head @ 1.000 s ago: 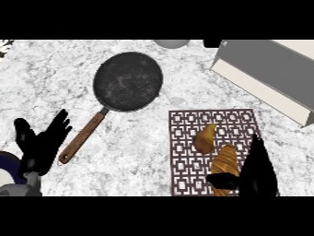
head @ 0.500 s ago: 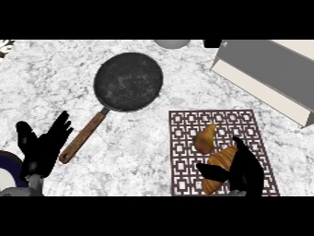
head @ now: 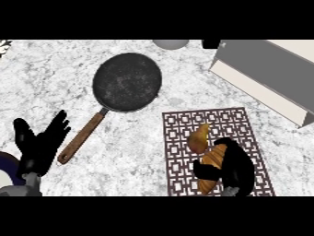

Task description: Pick the croissant from the placemat and place it in the tiered shelf

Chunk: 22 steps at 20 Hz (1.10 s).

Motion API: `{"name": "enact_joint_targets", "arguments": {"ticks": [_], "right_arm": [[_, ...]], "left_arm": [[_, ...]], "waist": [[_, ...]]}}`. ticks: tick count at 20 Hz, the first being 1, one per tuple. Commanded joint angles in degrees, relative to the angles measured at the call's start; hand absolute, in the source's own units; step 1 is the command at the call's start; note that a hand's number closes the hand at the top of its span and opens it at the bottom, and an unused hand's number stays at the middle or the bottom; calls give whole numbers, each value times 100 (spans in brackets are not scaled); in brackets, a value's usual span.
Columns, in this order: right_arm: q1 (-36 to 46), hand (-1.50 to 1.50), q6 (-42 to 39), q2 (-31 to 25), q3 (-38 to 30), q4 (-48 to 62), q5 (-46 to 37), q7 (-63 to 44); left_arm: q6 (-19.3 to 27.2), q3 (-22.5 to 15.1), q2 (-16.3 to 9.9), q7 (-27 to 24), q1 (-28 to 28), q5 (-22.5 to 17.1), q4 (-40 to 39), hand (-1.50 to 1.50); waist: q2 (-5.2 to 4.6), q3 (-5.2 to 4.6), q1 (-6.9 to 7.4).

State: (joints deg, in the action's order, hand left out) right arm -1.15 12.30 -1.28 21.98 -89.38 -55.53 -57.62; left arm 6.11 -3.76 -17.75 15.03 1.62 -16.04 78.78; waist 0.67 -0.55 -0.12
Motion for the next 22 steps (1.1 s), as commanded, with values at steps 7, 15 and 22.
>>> {"name": "enact_joint_targets", "arguments": {"ticks": [7,15,22], "right_arm": [[2682,150,50,125,-249,1741,768,-227],[4544,150,192,127,-324,1389,-16,-1074],[5604,150,-1050,124,-797,590,-1083,-2113]], "left_arm": [[-98,-82,309,-192,148,218,-350,0],[-144,111,150,75,56,126,-147,0],[-67,85,301,-16,38,209,-254,0]], "waist": [[-124,57,193],[-49,49,110],[13,44,-88]]}}
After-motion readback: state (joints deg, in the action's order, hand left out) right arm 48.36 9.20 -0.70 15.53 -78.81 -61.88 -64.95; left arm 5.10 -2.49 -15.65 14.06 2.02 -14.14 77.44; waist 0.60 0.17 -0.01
